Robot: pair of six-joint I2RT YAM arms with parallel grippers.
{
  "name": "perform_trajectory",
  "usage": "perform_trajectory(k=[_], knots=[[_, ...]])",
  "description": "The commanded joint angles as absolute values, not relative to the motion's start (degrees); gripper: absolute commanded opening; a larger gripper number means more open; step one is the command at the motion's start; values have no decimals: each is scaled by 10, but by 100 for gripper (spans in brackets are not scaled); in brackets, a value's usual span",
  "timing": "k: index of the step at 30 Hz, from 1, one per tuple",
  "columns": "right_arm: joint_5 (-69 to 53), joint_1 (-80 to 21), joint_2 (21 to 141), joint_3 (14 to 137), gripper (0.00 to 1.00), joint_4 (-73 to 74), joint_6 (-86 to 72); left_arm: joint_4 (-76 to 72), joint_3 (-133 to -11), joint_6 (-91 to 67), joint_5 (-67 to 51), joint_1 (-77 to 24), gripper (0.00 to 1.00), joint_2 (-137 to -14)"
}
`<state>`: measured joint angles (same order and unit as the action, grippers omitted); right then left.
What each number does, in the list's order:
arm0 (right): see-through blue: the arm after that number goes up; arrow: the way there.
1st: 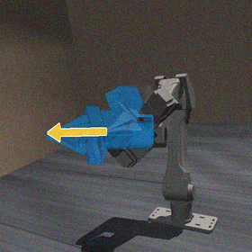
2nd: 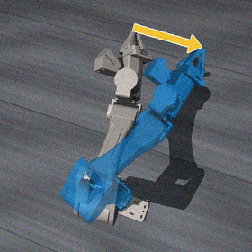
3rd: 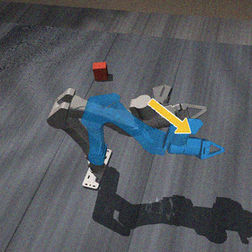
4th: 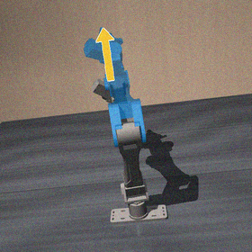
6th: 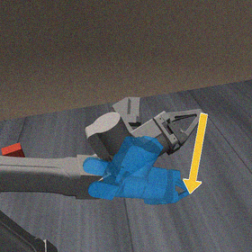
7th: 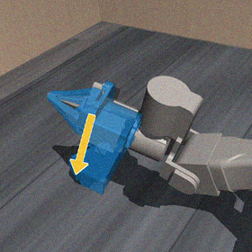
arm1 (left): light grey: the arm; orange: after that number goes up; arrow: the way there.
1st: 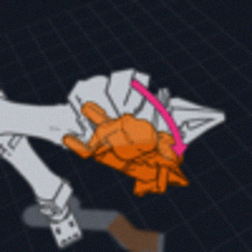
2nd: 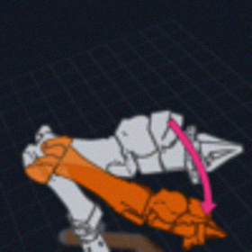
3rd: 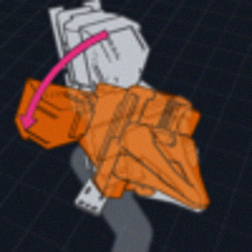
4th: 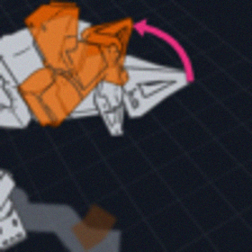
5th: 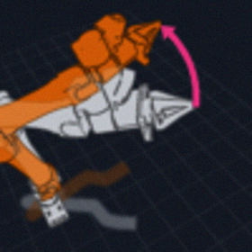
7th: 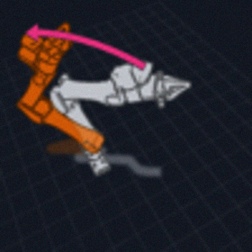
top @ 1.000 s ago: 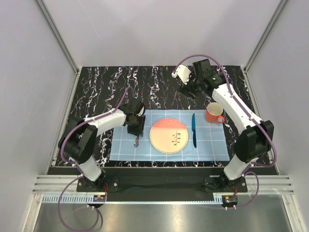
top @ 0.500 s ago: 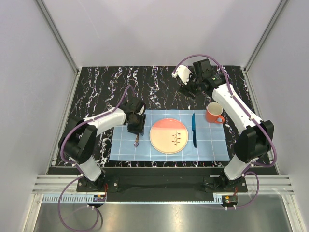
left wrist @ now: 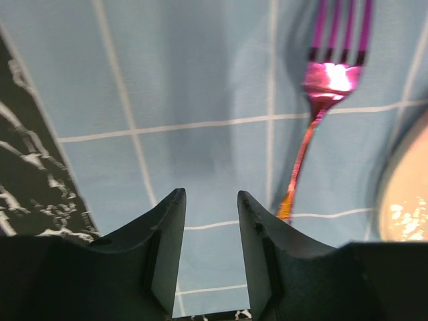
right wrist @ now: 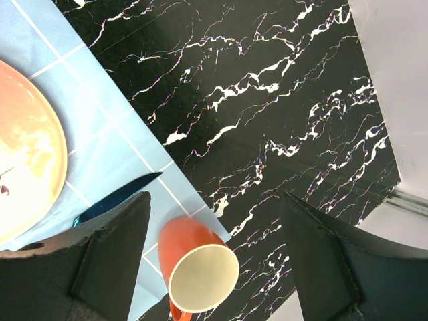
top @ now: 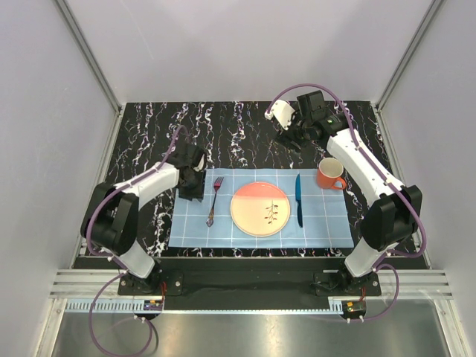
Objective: Set the dinner table for one person
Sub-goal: Place the fork on the napkin.
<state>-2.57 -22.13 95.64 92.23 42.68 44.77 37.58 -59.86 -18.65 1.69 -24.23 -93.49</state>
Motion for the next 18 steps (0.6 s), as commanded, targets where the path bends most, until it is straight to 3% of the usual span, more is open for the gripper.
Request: perform_trajectory(k=[1, 9, 18], knots=[[-25, -229, 932, 938, 84, 409, 452, 374, -565, -150, 8, -235, 42, -903], [-22, -231, 935, 954, 78, 409, 452, 369, -556, -109, -76, -235, 43, -932], [-18, -231, 936, 962, 79, 407, 453, 384, -574, -76, -106, -238, 51, -1008]])
